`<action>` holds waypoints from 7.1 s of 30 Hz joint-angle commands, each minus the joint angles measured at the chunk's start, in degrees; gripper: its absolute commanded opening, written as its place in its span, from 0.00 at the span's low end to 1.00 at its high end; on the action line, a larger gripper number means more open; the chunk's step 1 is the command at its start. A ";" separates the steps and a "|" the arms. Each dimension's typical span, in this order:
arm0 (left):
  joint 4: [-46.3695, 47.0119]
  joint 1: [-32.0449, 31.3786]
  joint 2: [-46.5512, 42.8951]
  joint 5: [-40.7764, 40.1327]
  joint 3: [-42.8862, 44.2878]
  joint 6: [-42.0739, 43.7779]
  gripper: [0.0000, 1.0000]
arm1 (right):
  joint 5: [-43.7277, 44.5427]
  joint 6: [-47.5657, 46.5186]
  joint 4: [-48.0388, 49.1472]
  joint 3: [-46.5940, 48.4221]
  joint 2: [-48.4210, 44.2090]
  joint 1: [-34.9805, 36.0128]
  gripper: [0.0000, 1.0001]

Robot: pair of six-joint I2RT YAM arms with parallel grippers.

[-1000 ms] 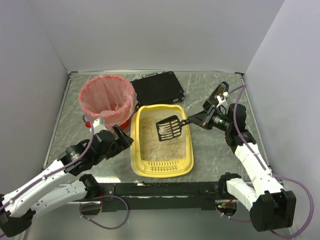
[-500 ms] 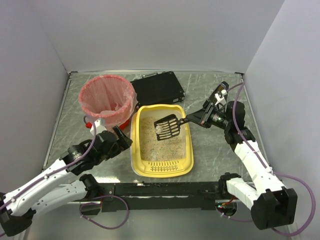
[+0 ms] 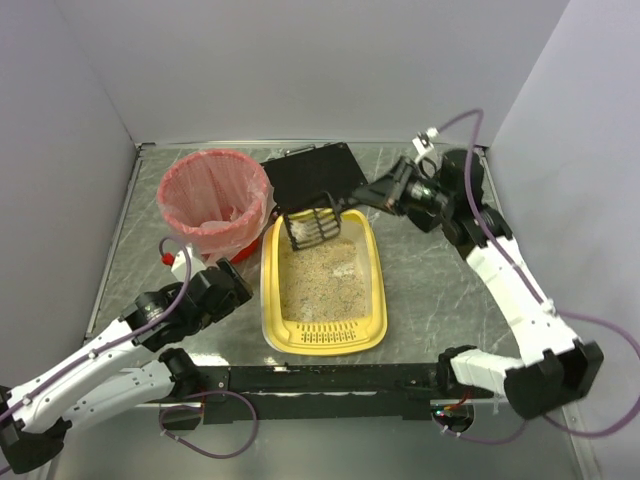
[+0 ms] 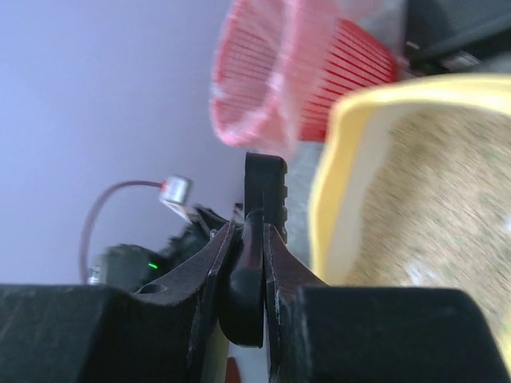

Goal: Clean the litter box

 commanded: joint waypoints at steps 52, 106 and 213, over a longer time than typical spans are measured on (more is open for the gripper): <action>9.05 -0.16 -10.00 9.07 -8.14 -1.10 0.97 | 37.60 -34.48 -6.63 47.69 27.85 31.79 0.00; 28.58 23.39 17.25 8.46 5.49 31.77 0.97 | 15.57 -45.90 -11.75 14.54 28.78 15.43 0.00; -9.22 0.27 31.49 -3.06 15.77 18.07 0.65 | -9.20 -11.71 15.51 -11.08 29.30 23.78 0.00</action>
